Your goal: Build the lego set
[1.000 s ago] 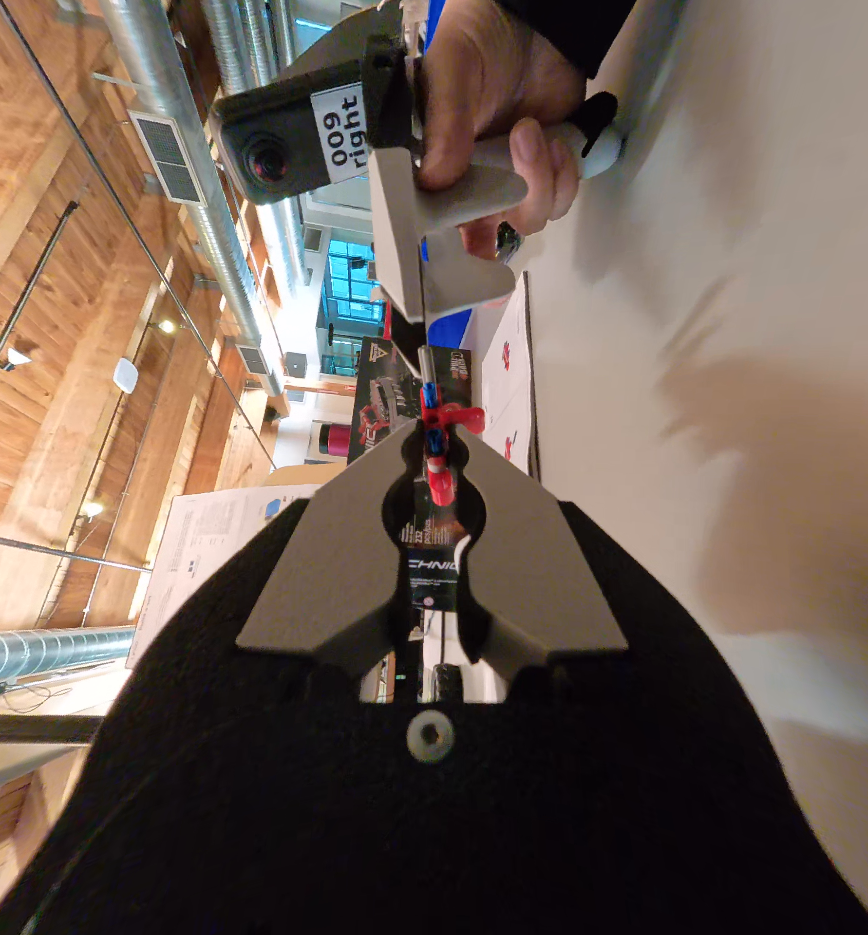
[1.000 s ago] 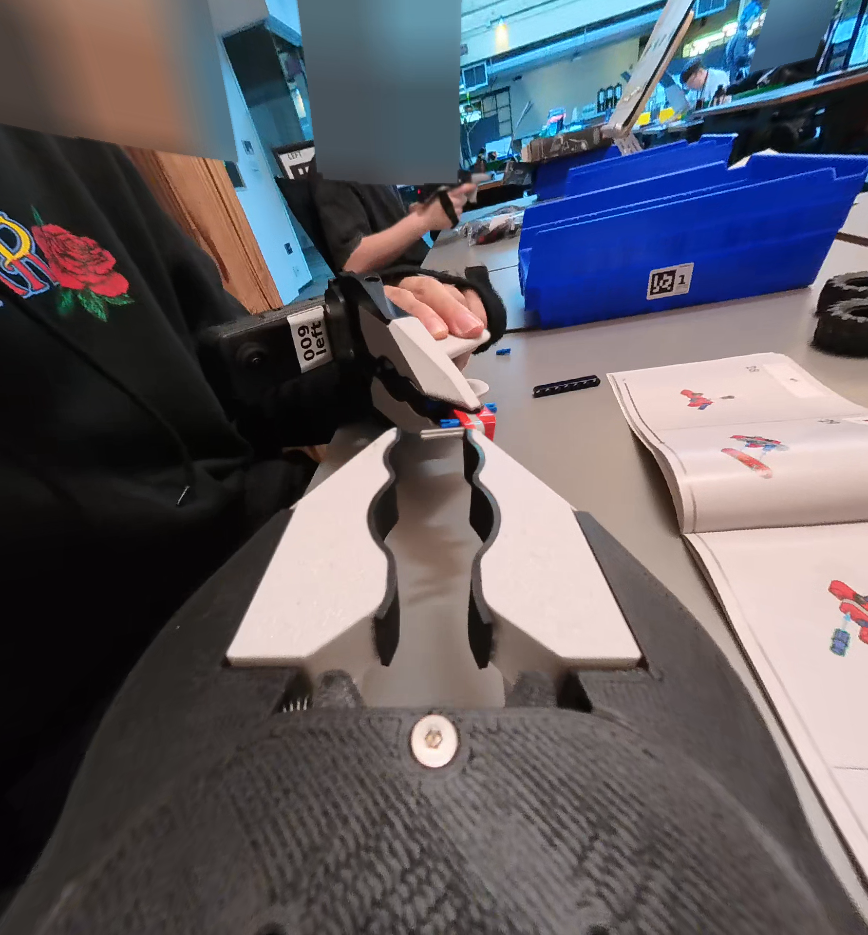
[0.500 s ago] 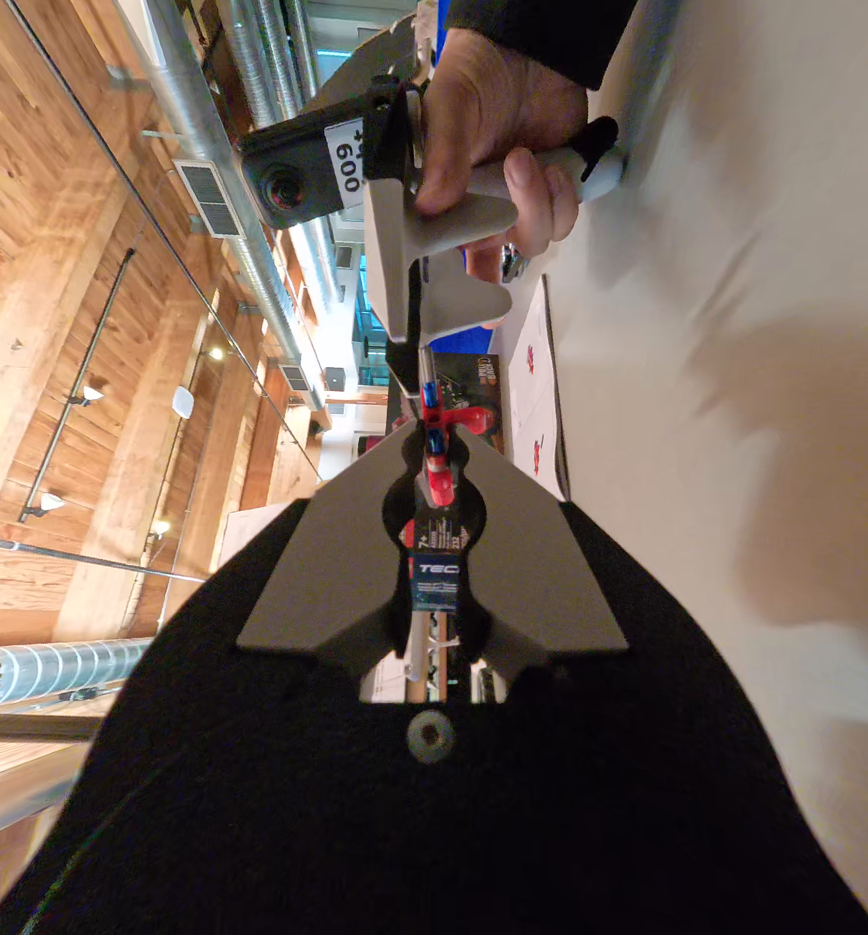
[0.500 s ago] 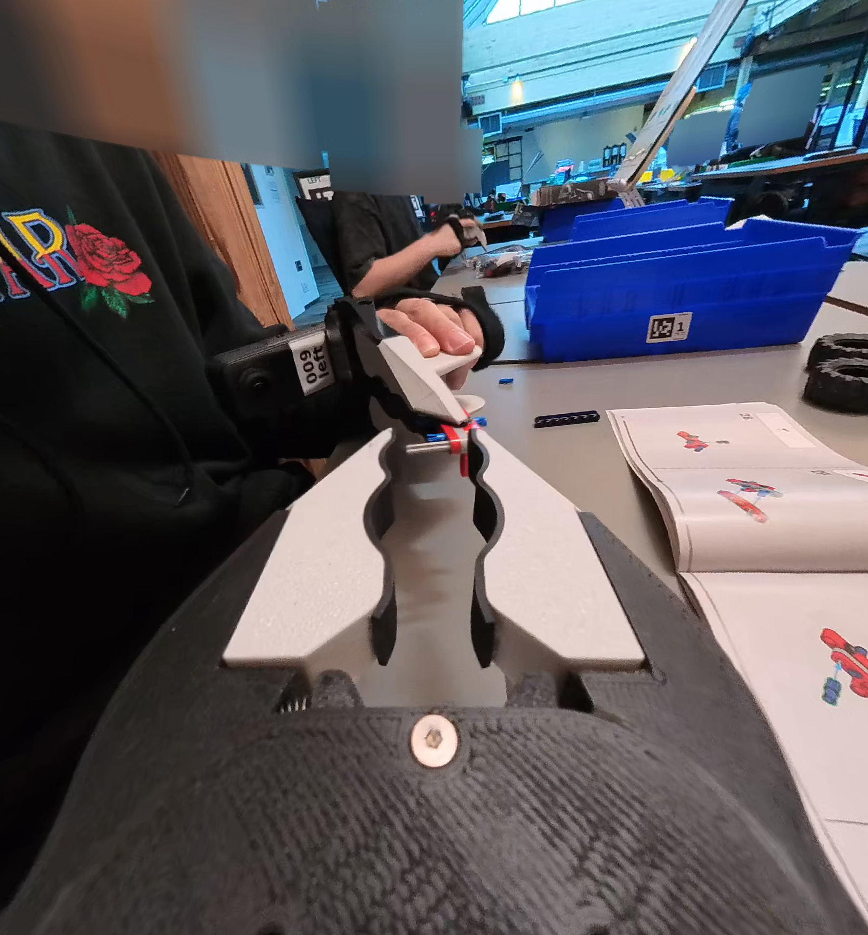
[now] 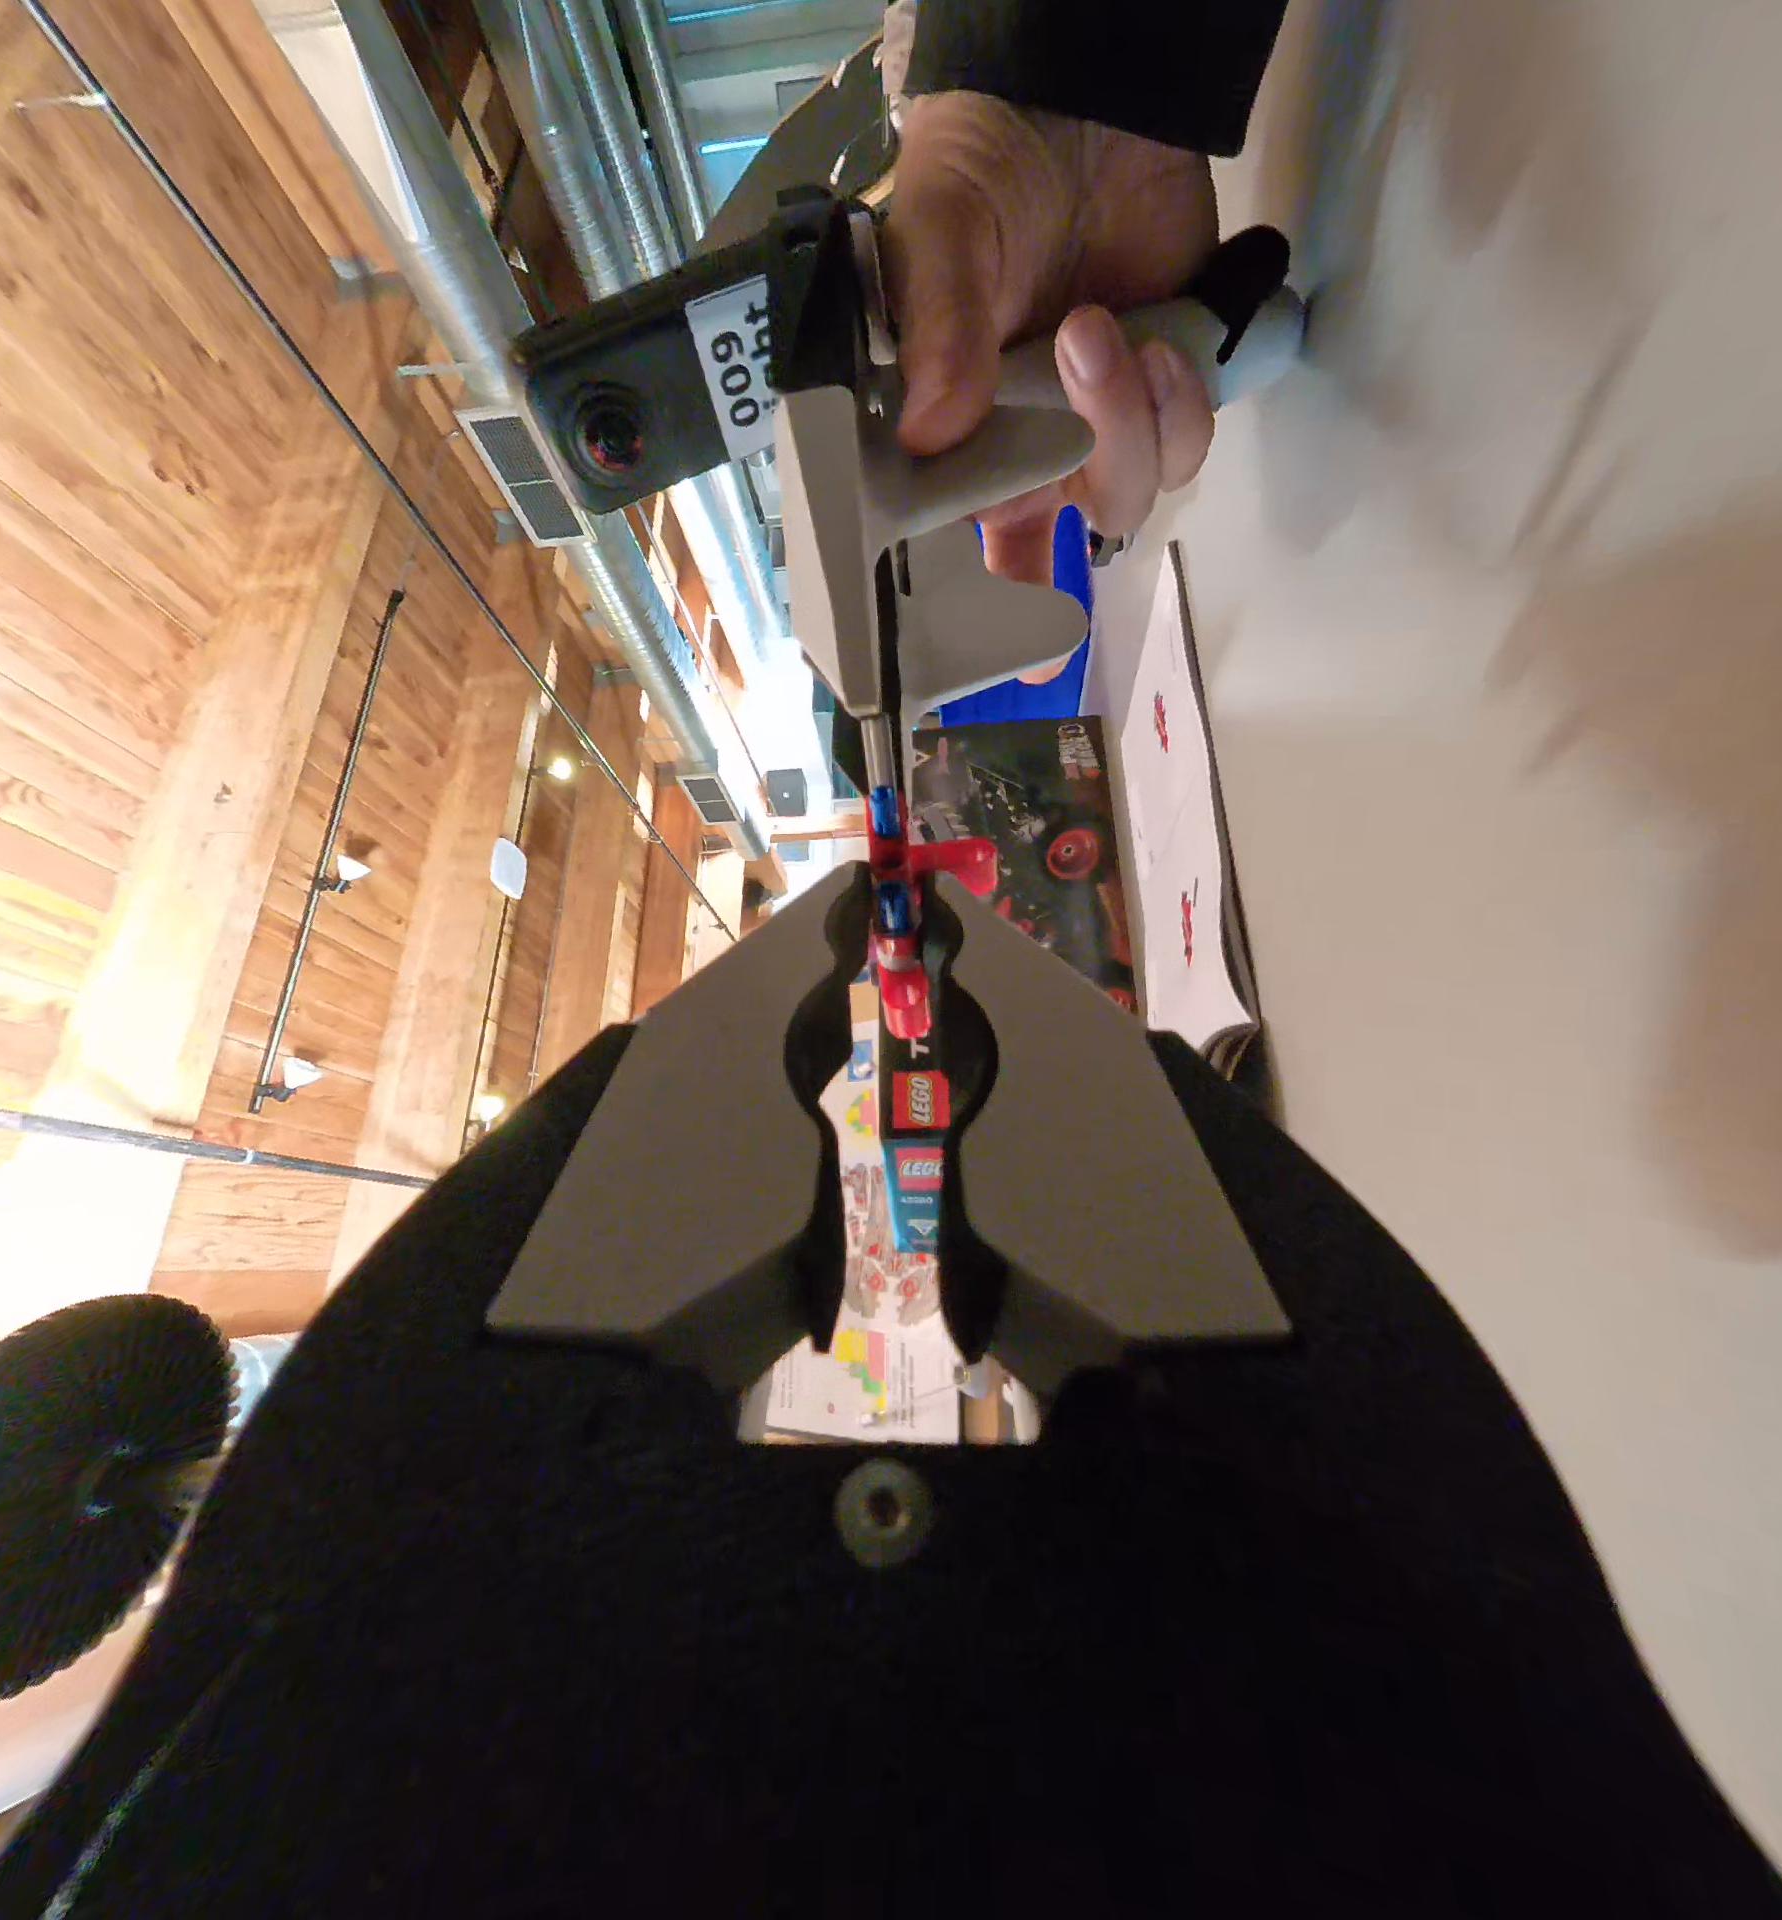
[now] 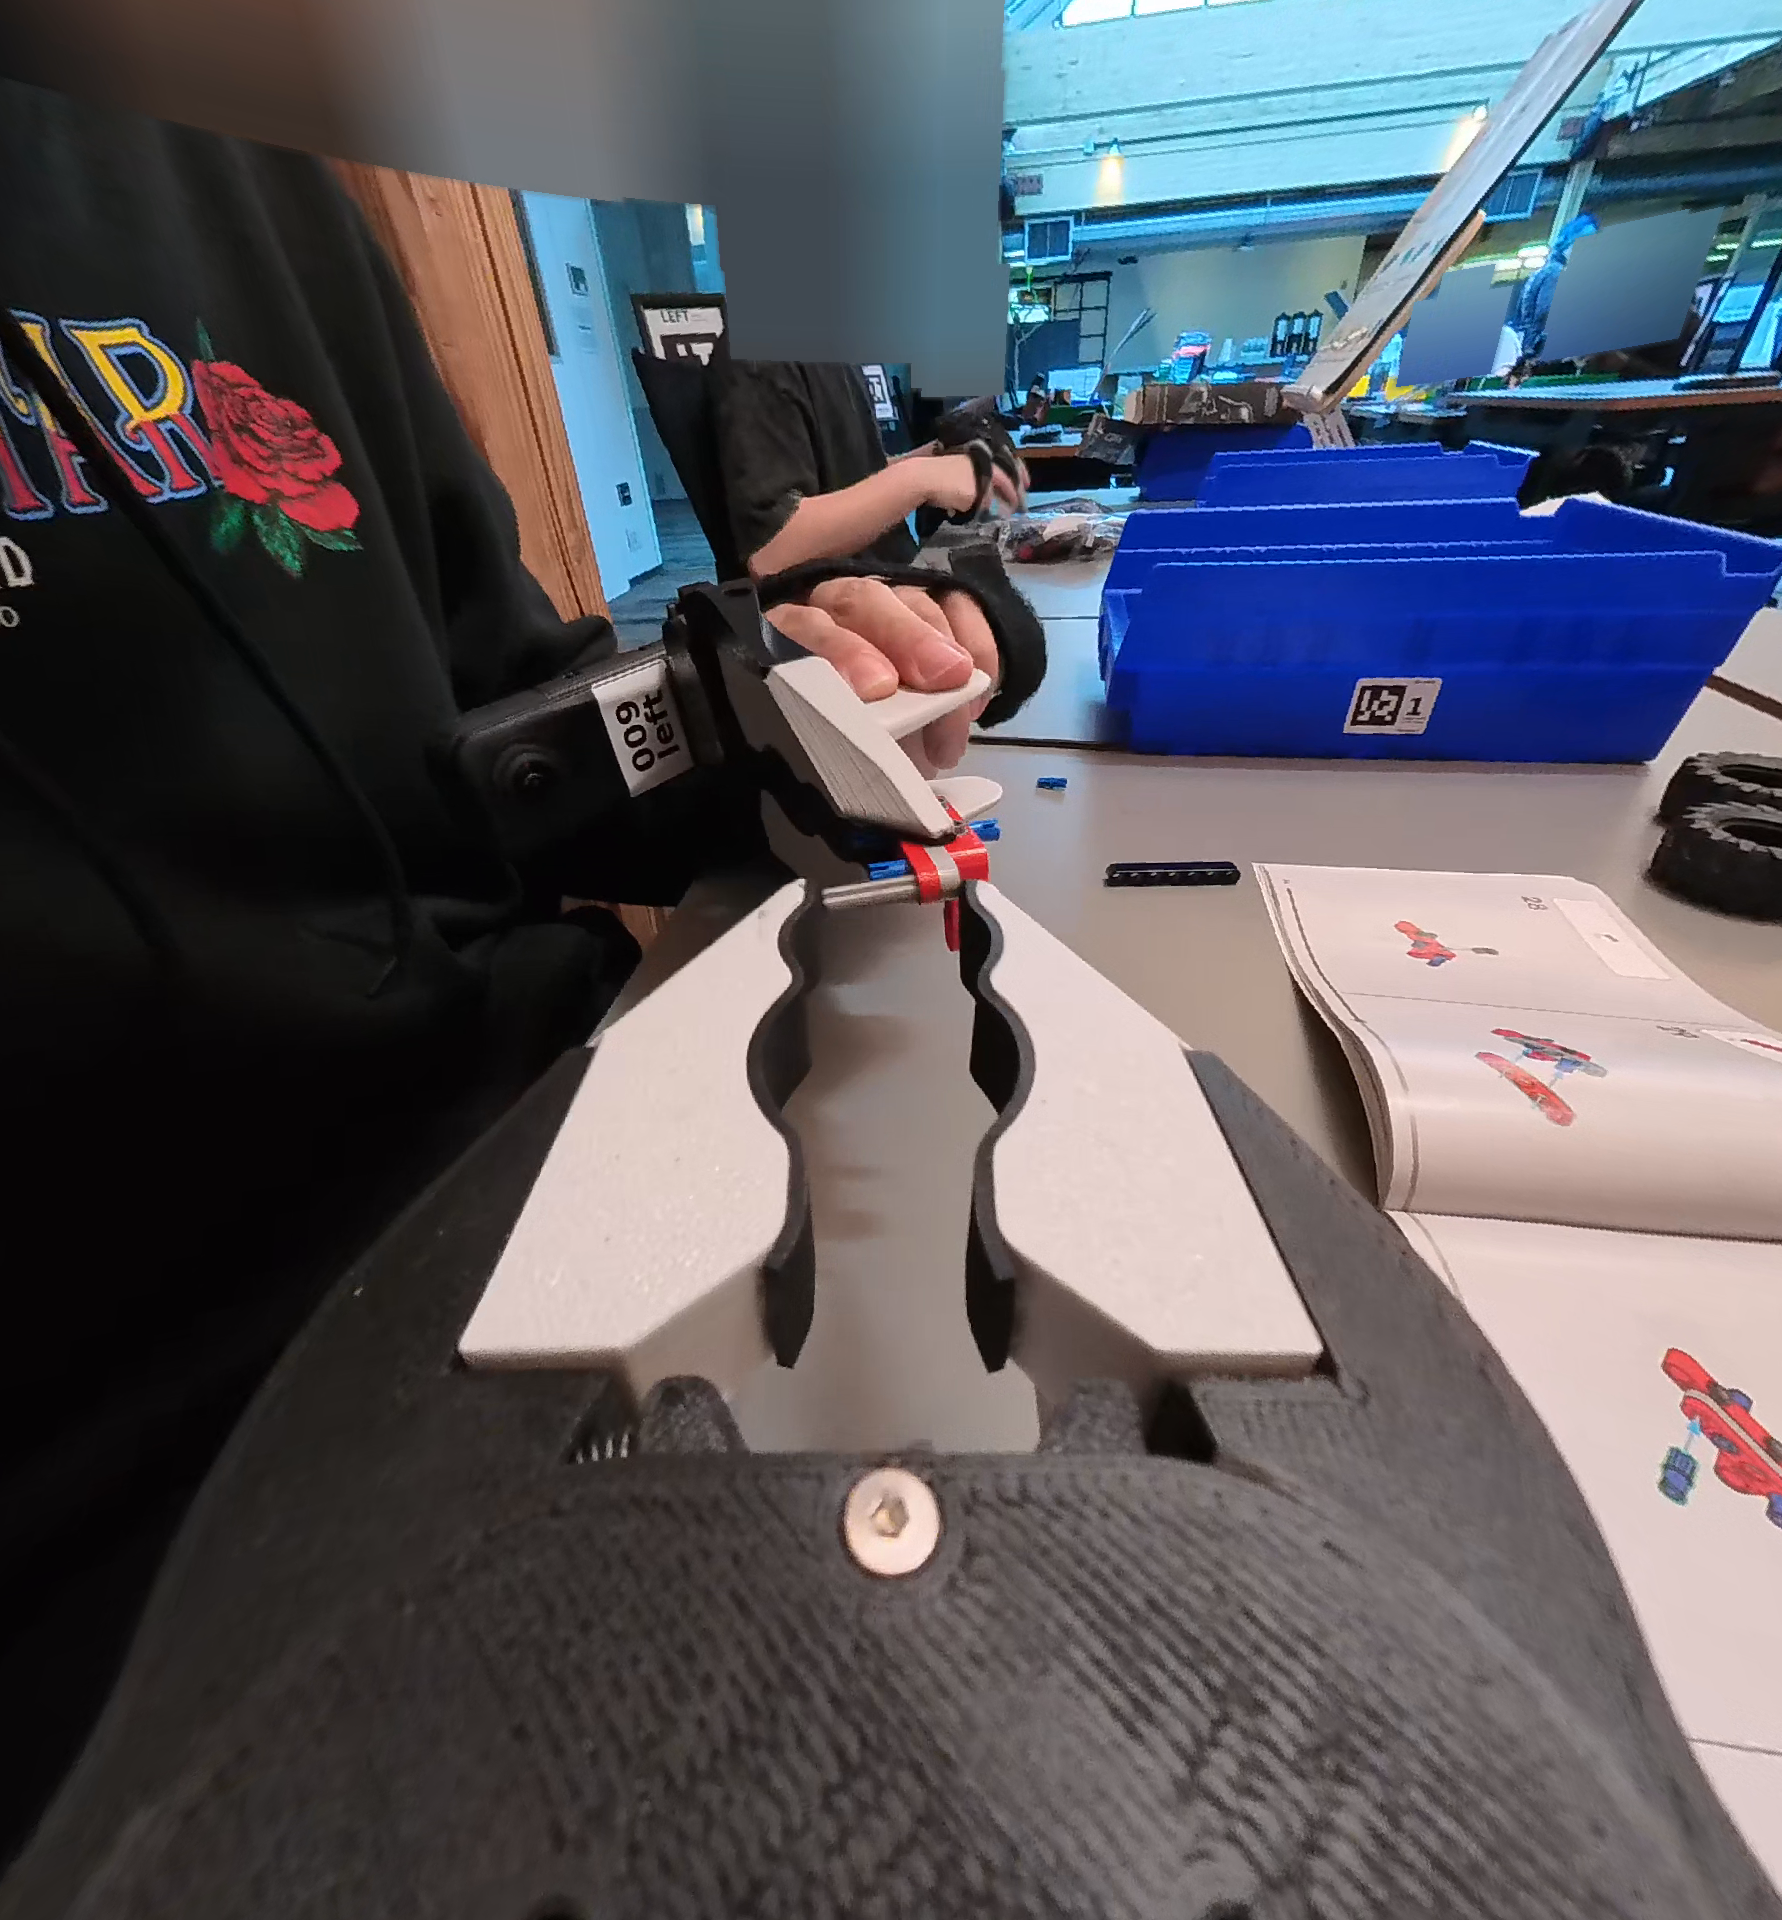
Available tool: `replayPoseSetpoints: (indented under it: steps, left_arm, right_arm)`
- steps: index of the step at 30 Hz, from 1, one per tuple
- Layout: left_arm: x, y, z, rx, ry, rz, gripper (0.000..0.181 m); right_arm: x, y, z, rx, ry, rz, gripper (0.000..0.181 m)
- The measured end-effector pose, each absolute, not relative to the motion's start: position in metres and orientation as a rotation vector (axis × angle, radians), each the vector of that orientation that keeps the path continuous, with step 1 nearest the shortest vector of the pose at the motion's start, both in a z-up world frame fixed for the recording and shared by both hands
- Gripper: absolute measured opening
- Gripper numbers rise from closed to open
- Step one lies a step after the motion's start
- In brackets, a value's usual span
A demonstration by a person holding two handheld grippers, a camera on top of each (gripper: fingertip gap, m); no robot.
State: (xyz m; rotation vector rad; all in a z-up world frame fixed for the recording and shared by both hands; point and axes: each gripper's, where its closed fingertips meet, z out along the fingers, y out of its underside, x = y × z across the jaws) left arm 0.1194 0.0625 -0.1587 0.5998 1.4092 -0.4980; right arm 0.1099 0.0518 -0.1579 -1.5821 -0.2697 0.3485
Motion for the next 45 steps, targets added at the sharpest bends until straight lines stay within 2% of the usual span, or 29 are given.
replayPoseSetpoints:
  steps: [3,45]
  left_arm:
    - [0.115,0.064,-0.159,0.601,1.408,-0.508,0.005]
    - [0.107,0.065,-0.159,0.577,1.435,-0.554,0.004]
  right_arm:
    - [0.110,0.051,-0.157,-1.573,-0.278,0.338,0.028]
    - [0.106,0.049,-0.158,-1.575,-0.324,0.378,0.024]
